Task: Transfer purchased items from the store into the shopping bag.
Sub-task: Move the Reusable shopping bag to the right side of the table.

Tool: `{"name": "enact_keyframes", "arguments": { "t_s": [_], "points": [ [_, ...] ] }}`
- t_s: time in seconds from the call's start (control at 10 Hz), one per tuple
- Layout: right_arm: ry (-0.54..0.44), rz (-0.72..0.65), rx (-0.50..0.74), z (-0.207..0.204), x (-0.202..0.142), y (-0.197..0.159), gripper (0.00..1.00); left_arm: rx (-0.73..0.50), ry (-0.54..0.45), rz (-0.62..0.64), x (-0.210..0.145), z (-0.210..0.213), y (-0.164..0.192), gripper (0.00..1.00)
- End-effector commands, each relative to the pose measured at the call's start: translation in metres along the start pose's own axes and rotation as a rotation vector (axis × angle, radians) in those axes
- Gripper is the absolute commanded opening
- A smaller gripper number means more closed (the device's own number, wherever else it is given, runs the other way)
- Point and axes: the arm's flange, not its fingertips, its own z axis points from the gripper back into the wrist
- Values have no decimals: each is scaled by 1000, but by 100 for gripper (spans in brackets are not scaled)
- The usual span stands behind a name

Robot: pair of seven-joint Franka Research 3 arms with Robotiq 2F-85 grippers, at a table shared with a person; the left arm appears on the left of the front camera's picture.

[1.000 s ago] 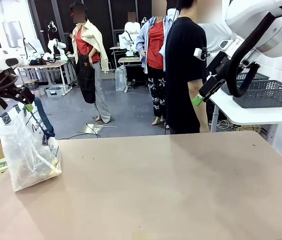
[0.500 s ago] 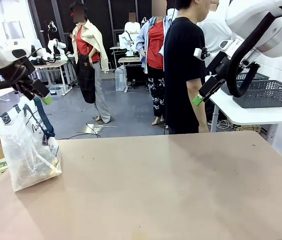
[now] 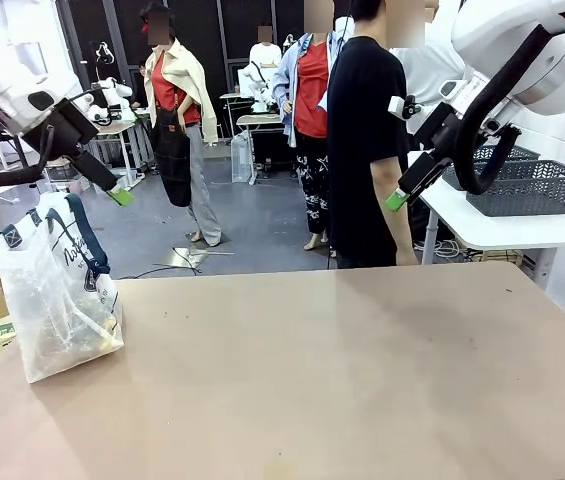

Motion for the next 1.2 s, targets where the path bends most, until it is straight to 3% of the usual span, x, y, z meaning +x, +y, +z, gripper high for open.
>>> {"name": "enact_keyframes", "arguments": {
  "t_s": [0.0, 0.3, 0.5, 1.1],
  "points": [
    [15, -13, -1, 1, 4, -1, 100, -70, -47, -109, 3, -4, -1, 100],
    [15, -13, -1, 1, 4, -1, 100, -9, -142, -167, 10, -7, -15, 100],
    [15, -13, -1, 1, 4, -1, 100, -38, -92, -153, 17, -7, -14, 100],
    [15, -13, -1, 1, 4, -1, 100, -38, -92, -153, 17, -7, -14, 100]
  ]
}}
